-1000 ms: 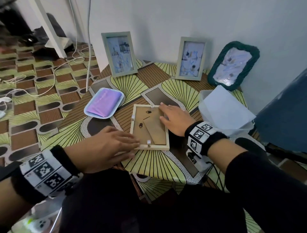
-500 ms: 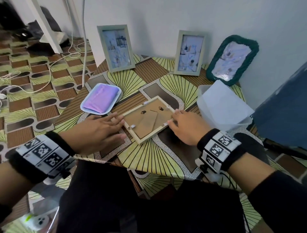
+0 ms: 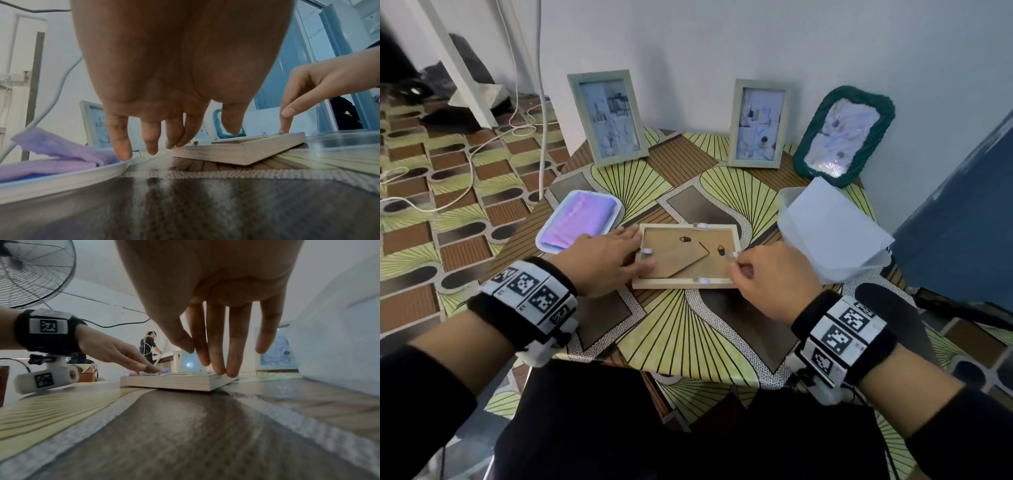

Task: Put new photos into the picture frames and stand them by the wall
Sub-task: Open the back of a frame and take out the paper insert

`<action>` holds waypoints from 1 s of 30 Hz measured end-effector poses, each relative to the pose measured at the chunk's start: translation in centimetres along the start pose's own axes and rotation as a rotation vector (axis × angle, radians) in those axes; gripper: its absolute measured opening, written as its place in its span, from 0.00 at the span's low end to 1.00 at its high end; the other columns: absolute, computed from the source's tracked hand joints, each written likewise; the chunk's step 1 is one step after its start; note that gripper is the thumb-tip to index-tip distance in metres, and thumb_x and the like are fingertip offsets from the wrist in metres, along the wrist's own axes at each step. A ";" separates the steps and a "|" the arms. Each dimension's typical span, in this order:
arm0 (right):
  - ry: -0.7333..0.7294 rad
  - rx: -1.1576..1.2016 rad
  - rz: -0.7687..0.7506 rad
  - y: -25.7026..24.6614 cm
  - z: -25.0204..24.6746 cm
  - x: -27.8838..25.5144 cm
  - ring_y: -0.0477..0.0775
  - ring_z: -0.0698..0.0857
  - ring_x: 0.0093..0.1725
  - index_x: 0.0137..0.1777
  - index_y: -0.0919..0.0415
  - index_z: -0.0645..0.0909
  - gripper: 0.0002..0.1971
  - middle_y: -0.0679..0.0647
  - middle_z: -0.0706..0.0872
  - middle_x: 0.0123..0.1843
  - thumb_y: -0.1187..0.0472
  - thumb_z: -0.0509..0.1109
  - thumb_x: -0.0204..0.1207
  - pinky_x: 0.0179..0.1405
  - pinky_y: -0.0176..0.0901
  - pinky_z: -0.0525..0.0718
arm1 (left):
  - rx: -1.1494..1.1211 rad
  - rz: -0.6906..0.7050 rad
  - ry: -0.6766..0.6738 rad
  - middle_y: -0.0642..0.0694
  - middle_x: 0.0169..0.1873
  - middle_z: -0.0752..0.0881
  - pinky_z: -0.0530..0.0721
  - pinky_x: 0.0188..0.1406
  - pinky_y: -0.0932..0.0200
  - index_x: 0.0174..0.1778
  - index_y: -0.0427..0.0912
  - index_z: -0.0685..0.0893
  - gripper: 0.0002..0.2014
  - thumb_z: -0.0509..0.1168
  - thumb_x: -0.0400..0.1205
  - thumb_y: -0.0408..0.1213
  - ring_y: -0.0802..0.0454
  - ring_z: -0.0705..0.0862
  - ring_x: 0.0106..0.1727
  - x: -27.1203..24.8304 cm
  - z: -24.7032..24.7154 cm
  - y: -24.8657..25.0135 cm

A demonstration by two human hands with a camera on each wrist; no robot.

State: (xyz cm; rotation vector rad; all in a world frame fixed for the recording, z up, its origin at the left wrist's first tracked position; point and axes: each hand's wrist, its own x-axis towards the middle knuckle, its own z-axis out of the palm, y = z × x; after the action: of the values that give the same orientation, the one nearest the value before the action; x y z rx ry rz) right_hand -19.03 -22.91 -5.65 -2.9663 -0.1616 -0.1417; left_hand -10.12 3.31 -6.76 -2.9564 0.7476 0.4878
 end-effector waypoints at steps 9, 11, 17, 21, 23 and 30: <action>-0.107 0.053 0.051 1.2 1.2 4.2 0.54 0.83 0.57 0.66 0.54 0.79 0.18 0.51 0.79 0.61 0.49 0.63 0.80 0.55 0.47 0.82 | -0.094 0.064 0.224 0.50 0.85 0.59 0.63 0.82 0.49 0.86 0.46 0.59 0.36 0.59 0.85 0.58 0.50 0.60 0.84 1.5 -0.4 -0.4; -0.132 0.036 0.042 1.3 1.4 4.5 0.52 0.83 0.54 0.62 0.54 0.82 0.16 0.49 0.79 0.57 0.48 0.63 0.79 0.54 0.47 0.83 | -0.070 0.068 0.194 0.50 0.86 0.54 0.58 0.84 0.49 0.87 0.45 0.54 0.37 0.57 0.86 0.58 0.49 0.54 0.86 2.0 -0.2 -0.4; -0.135 0.062 0.009 1.6 1.6 4.7 0.50 0.80 0.53 0.59 0.53 0.83 0.13 0.48 0.77 0.55 0.50 0.64 0.79 0.54 0.44 0.81 | -0.103 0.080 0.196 0.50 0.85 0.59 0.57 0.84 0.56 0.86 0.42 0.57 0.33 0.54 0.88 0.54 0.52 0.57 0.85 2.8 0.6 -0.5; -0.115 0.124 0.009 1.8 1.8 4.8 0.49 0.81 0.52 0.56 0.54 0.86 0.11 0.47 0.77 0.53 0.54 0.64 0.80 0.53 0.41 0.80 | -0.154 0.094 0.231 0.51 0.84 0.63 0.64 0.81 0.54 0.85 0.43 0.61 0.32 0.56 0.87 0.53 0.53 0.63 0.83 2.9 0.8 -0.8; -0.094 0.165 0.016 1.9 1.9 5.1 0.48 0.81 0.51 0.54 0.54 0.88 0.11 0.47 0.79 0.52 0.54 0.64 0.82 0.52 0.38 0.78 | -0.158 0.089 0.255 0.50 0.82 0.67 0.70 0.76 0.54 0.84 0.44 0.65 0.30 0.58 0.87 0.52 0.51 0.68 0.78 2.9 0.8 -0.8; -0.058 0.179 0.008 2.3 1.8 5.4 0.47 0.82 0.45 0.47 0.58 0.91 0.13 0.51 0.85 0.46 0.54 0.66 0.81 0.49 0.45 0.85 | -0.184 0.049 0.312 0.43 0.68 0.82 0.81 0.57 0.53 0.78 0.44 0.75 0.23 0.62 0.86 0.46 0.48 0.78 0.60 2.8 0.5 -0.2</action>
State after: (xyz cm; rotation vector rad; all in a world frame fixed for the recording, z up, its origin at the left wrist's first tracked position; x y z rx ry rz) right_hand -13.23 -24.34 -7.26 -2.7931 -0.1611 -0.0385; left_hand -7.78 2.29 -8.12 -3.2371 0.8441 0.1000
